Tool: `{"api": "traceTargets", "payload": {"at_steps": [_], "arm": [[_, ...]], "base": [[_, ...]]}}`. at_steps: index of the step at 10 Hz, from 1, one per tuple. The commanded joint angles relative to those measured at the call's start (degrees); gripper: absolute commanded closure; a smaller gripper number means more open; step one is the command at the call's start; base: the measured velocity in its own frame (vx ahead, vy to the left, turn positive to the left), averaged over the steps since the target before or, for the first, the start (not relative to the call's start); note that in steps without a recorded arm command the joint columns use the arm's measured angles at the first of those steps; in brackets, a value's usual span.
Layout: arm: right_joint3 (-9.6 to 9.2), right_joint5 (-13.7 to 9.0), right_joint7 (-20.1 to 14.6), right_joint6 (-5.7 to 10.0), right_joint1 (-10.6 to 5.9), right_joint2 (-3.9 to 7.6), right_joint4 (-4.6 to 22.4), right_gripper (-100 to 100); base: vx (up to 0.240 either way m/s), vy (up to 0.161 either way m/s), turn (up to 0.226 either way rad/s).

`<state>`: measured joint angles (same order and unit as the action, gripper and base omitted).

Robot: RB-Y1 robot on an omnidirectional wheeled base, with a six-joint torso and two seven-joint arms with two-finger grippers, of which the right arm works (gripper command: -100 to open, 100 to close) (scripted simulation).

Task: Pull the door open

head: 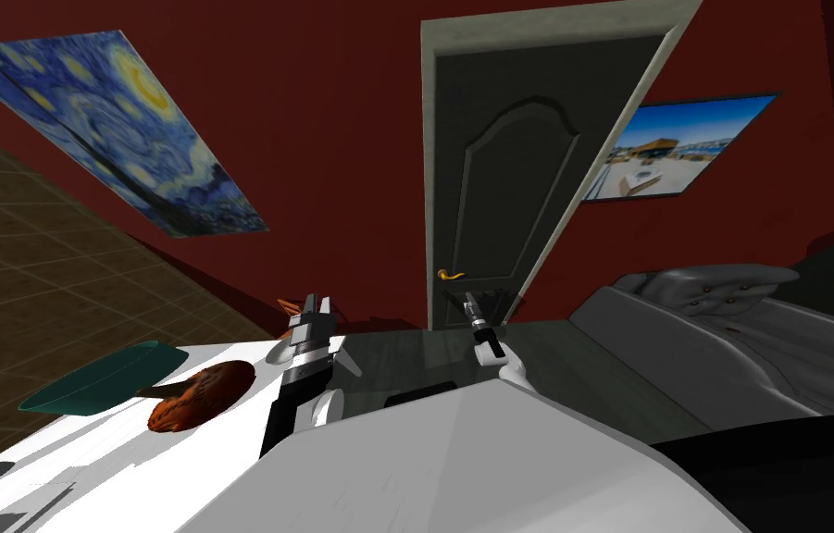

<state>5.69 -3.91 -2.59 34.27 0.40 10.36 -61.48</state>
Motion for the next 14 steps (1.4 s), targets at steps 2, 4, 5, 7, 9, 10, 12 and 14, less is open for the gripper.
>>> {"api": "traceTargets", "payload": {"at_steps": [2, 4, 5, 7, 9, 10, 12, 14], "arm": [[0.4, 0.13, 0.05, 0.06, -1.16, 0.3, 2.85, -100], [0.78, 0.26, 0.1, 0.08, -2.23, 0.59, 5.51, -100], [0.78, 0.26, 0.1, 0.08, -2.23, 0.59, 5.51, -100], [1.12, 0.38, 0.14, 0.1, -3.2, 0.84, 7.92, -100], [1.45, 0.49, 0.17, 0.12, -4.11, 1.07, 10.19, -100], [1.56, 0.52, 0.19, 0.13, -4.41, 1.14, 10.93, -100], [1.59, 0.55, 0.22, -0.1, -4.31, 1.1, 10.75, -100], [2.38, -0.05, -1.05, 0.78, -3.73, 2.82, 11.91, -100]], "base": [[0.098, 0.017, 0.018], [0.105, 0.014, 0.023], [0.106, 0.003, 0.012], [0.104, 0.007, 0.017], [0.138, 0.014, 0.023], [0.136, -0.007, 0.014], [0.09, -0.003, 0.014], [0.141, 0.02, 0.142]]}}
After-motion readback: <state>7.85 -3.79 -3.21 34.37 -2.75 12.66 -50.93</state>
